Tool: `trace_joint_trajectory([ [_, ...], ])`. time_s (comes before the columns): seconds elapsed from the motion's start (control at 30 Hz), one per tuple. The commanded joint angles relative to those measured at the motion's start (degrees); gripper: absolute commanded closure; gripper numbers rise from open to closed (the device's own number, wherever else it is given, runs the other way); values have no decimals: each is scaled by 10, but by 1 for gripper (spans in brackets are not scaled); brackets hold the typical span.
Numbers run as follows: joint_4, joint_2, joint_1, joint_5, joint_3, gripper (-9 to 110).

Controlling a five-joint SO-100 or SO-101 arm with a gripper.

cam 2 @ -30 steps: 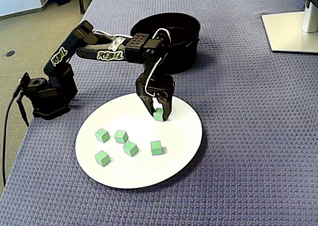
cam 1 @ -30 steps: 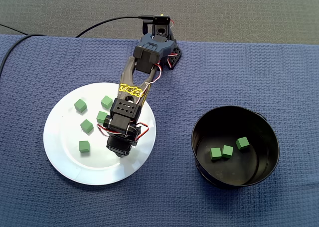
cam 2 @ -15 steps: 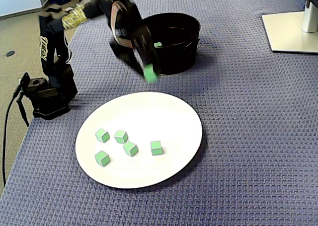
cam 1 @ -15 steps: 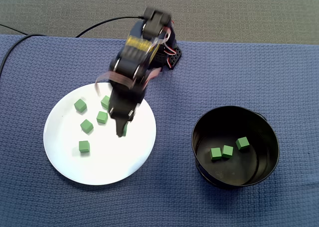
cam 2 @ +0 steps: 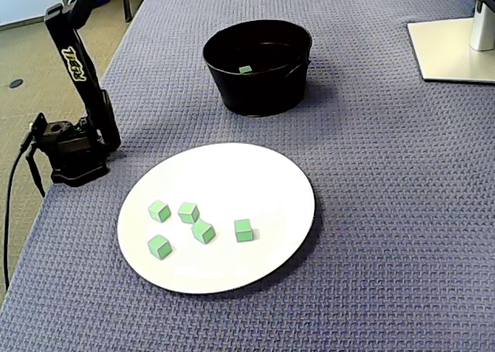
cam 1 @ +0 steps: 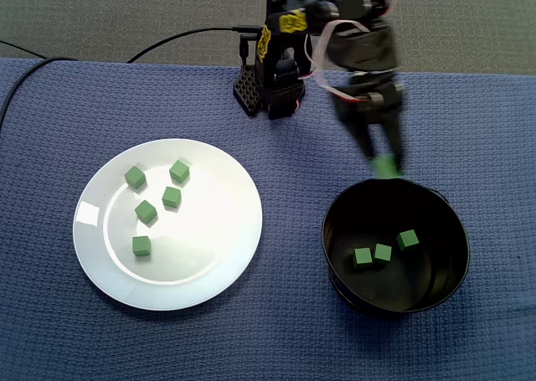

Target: Pick up the items on the white plate and put them in the black container.

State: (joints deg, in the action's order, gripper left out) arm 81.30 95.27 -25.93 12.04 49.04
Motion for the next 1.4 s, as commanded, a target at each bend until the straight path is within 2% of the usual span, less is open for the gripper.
trace_joint_trajectory([
  [0.0, -68, -25, -80, 11, 63, 102],
  [0.13, -124, -83, -112, 5, 167, 102],
  [0.4, -291, -129, -96, 11, 350, 102],
  [0.63, -309, -152, -75, 6, 376, 102],
  [0.77, -316, -142, -66, 6, 401, 92],
  [0.83, -302, -130, -63, -11, 394, 72],
  [0.87, -294, -126, -63, -17, 387, 69],
  [1.03, -241, -101, -57, -19, 338, 67],
  [1.2, -54, -22, 0, -74, 158, 65],
  [1.37, 91, 47, 98, -76, 6, 67],
])
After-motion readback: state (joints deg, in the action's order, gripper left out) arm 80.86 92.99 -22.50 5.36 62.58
